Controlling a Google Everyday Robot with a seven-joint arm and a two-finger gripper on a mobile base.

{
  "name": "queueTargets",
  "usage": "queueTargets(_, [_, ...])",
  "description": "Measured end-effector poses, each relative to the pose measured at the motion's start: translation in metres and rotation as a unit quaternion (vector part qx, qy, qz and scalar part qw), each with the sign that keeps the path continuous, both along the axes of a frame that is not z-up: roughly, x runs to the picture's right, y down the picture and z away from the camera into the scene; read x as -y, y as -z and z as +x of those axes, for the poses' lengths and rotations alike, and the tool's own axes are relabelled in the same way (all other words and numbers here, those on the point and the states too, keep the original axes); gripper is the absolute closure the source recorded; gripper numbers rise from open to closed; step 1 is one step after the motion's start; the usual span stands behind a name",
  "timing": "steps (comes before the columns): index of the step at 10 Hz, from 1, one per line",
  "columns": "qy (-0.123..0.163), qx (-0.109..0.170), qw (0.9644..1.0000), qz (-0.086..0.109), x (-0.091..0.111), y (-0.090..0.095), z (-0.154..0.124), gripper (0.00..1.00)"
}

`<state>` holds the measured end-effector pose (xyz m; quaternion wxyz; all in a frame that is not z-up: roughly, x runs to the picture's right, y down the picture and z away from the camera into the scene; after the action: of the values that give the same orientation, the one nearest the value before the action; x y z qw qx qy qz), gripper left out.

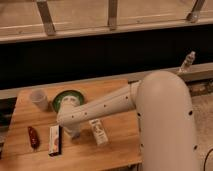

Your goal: Wipe the white sponge on the table

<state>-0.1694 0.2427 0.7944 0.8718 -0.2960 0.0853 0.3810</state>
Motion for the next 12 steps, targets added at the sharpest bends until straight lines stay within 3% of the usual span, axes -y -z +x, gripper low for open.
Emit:
queueTargets(3, [-0.016, -0.045, 0.9986, 0.025, 0.029, -0.003, 0.05, 1.0])
queueTargets(6, [-0.041, -0.085, 0.9942, 0.053, 0.075, -0.008, 0.112, 1.0])
queueTargets(7, [-0.046, -0.092, 0.9932, 0.054, 0.081, -0.01, 0.127, 1.0])
queueTargets(9, [-0.047, -0.09, 0.9935, 0.051, 0.081, -0.015, 0.129, 1.0])
queueTargets(12, [-0.036, -0.077, 0.9958, 0.035, 0.059, -0.017, 0.105, 1.0])
